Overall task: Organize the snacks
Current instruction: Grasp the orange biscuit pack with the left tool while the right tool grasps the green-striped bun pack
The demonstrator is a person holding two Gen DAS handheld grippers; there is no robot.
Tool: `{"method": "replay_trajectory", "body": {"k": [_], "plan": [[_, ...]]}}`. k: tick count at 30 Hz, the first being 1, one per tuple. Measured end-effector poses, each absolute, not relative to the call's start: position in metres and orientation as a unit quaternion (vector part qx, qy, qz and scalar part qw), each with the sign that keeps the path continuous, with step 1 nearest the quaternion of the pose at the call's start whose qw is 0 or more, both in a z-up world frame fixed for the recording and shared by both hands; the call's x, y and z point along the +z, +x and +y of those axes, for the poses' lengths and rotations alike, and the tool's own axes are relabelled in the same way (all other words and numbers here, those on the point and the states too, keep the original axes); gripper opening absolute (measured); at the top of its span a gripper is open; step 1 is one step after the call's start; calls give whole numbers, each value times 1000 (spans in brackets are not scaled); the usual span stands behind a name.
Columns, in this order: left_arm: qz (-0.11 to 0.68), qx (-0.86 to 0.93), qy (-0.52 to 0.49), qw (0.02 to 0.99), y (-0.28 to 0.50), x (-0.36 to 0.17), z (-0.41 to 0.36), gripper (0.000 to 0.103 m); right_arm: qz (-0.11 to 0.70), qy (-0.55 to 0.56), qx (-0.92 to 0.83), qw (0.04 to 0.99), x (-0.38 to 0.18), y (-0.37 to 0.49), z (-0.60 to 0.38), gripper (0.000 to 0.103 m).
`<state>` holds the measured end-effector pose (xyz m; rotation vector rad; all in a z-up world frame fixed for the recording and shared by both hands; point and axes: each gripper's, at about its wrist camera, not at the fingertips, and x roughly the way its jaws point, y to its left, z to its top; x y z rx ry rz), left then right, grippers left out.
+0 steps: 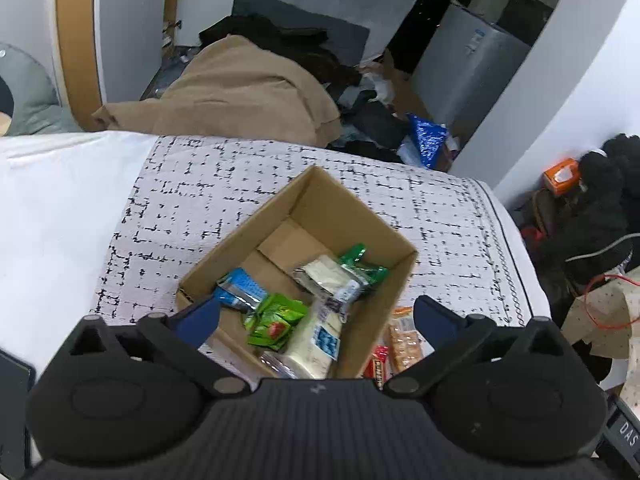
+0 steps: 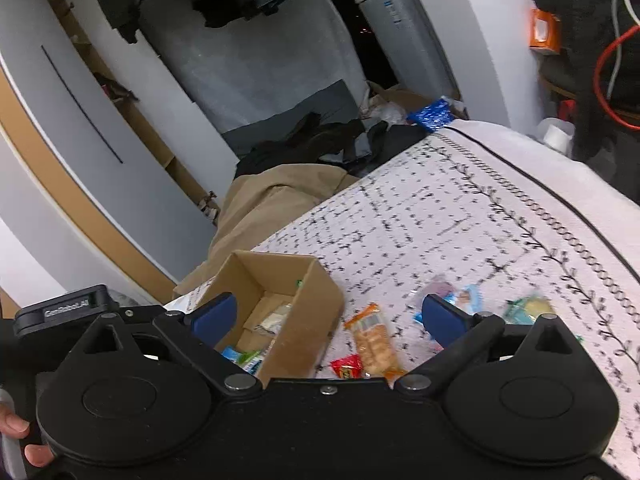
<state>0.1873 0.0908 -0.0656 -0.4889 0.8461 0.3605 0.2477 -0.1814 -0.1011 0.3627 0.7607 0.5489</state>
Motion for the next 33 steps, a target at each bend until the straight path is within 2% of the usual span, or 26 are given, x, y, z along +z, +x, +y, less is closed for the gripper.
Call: {"method": "replay_trajectory", "body": {"k": [12, 33], "plan": [[397, 145, -224, 878, 179, -55, 55, 103, 356, 156, 235, 891, -101, 230, -232, 103], [432, 110, -219, 868, 189, -84, -5, 103, 401, 205, 160, 878, -133, 243, -298, 101]]}}
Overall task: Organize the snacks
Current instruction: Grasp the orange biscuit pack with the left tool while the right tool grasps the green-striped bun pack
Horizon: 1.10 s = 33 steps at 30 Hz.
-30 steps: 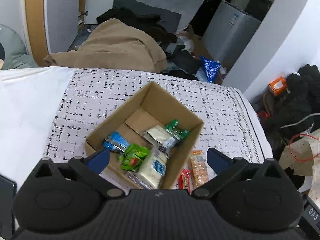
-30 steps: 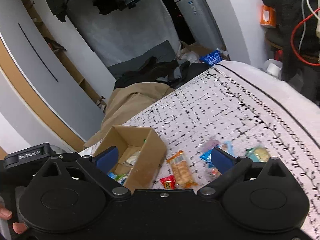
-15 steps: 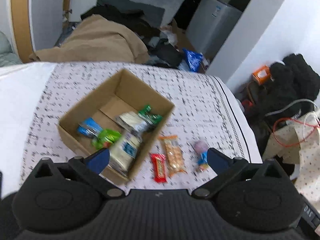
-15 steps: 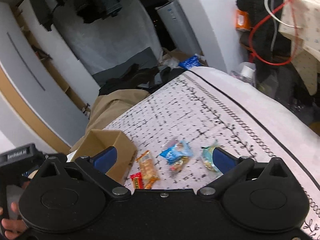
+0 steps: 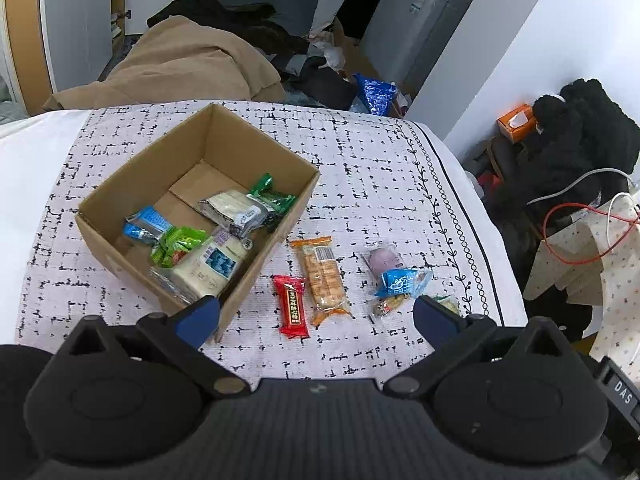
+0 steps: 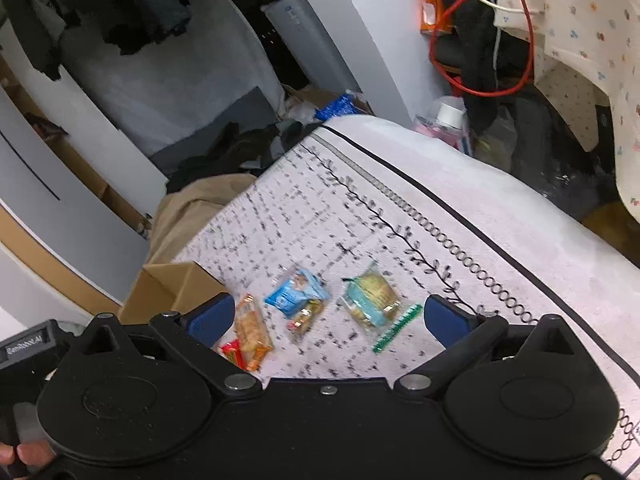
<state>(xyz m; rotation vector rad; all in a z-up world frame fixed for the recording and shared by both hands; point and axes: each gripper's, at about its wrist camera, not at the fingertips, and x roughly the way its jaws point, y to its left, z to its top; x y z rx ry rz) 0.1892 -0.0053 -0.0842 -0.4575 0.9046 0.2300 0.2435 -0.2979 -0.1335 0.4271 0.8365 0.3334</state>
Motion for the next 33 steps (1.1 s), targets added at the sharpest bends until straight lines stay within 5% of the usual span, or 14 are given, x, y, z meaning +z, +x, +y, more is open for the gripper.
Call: {"method": "replay_trajectory", "body": {"k": [8, 20, 33], "plan": [[428, 105, -220, 870, 204, -106, -27, 98, 426, 196, 157, 869, -154, 261, -299, 86], [455, 116, -234, 851, 239, -148, -39, 63, 446, 150, 170, 866, -176, 287, -281, 80], [479, 134, -230, 836, 277, -196, -47, 58, 460, 93, 179, 865, -198, 302, -261, 81]]}}
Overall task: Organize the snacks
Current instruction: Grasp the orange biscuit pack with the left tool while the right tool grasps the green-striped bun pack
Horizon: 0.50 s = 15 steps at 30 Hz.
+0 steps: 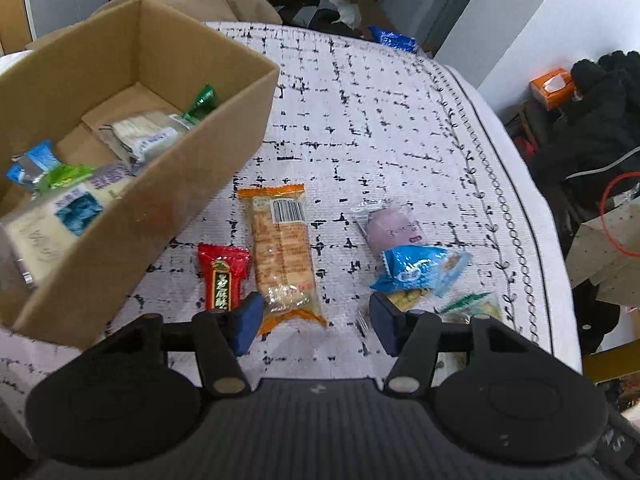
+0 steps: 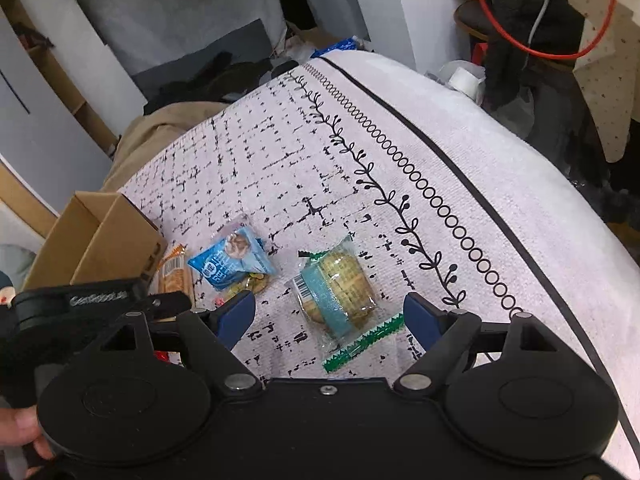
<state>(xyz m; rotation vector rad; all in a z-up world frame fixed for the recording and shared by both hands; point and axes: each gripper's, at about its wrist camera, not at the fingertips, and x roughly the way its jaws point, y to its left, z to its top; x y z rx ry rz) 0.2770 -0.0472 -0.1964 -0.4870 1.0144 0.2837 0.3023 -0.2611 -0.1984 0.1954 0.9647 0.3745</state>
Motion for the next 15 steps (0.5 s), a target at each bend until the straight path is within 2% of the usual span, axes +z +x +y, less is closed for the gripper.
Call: {"method": "replay_trajectory", "body": {"k": [4, 15], "plan": [[486, 146, -225, 832, 287, -209, -46, 54, 468, 64, 174, 864, -207, 307, -254, 81], [489, 169, -210, 829, 300, -228, -43, 53, 481, 19, 166, 860, -227, 315, -240, 81]]}}
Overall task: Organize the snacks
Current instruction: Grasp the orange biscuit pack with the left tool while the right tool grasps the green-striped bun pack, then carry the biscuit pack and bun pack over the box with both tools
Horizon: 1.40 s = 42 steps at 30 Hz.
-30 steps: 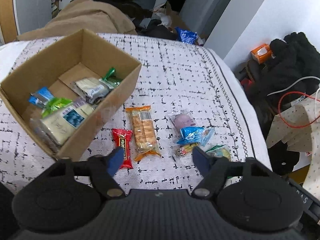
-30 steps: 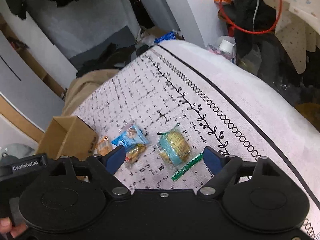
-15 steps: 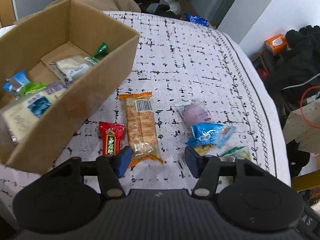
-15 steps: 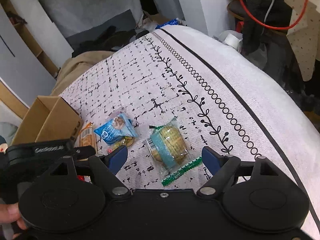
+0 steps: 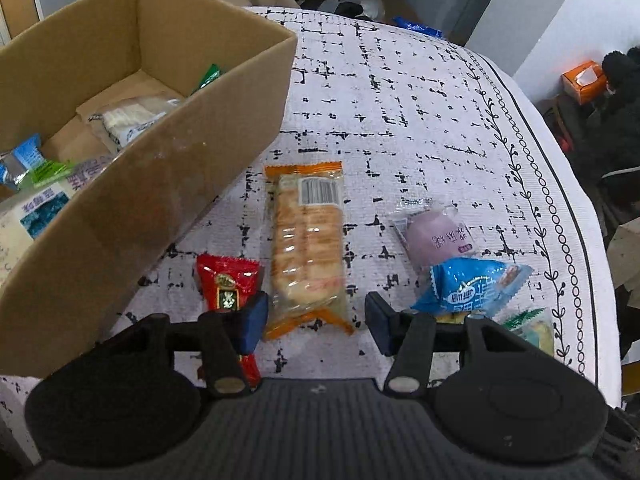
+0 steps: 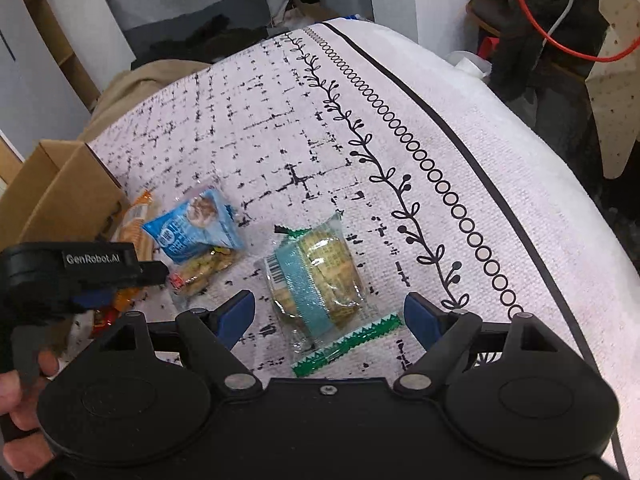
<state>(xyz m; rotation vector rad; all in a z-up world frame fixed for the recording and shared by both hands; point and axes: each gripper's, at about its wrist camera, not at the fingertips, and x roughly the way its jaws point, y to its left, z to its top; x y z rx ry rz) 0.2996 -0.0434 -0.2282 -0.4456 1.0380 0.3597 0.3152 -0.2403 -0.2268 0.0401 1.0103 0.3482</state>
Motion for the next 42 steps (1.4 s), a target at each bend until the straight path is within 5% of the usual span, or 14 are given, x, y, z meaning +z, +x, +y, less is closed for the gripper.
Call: {"method": "replay_trajectory", "body": {"k": [3, 5, 8, 19, 42], "plan": [[485, 172, -212, 831, 302, -230, -42, 52, 479, 19, 164, 862, -231, 316, -239, 81], [483, 176, -210, 832, 303, -229, -41, 35, 483, 17, 160, 861, -234, 317, -239, 81], [483, 176, -215, 831, 302, -228, -38, 31, 478, 3, 161, 863, -234, 316, -236, 80], [472, 160, -194, 845, 284, -207, -42, 30, 483, 15, 172, 859, -224, 310, -238, 48], [413, 164, -176, 878, 240, -120, -29, 31, 405, 86, 228, 881, -160, 286, -237, 47]]}}
